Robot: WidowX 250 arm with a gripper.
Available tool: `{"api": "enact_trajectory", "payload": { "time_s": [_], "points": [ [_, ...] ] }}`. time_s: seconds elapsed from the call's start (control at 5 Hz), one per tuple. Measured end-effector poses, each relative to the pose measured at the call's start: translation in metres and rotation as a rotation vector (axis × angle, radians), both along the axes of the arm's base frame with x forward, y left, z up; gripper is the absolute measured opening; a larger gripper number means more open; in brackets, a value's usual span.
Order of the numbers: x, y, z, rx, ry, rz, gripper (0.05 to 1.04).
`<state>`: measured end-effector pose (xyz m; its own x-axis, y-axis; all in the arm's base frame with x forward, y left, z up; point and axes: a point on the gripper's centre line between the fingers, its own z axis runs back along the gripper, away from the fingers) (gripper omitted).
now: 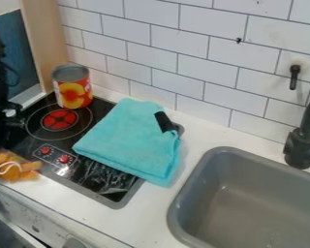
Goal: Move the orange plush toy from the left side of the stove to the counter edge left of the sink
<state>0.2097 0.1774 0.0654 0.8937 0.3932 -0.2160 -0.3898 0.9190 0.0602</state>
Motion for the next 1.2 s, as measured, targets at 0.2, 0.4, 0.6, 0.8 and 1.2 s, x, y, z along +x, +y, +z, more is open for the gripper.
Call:
{"api": "enact_trajectory", "payload": {
  "time_s": [0.2,0.4,0.6,0.8,1.2],
  "points": [
    [0.003,-0.009,0.005,-0.039,-0.029,0.002,0.141],
    [0.018,-0.043,0.041,-0.071,-0.155,-0.096,0.102],
    [0.028,-0.075,0.057,-0.067,-0.176,-0.176,0.099],
    [0.028,-0.105,0.068,-0.096,-0.213,-0.238,0.099],
    [0.021,-0.152,0.047,-0.135,-0.143,-0.318,0.099]
  ]
}}
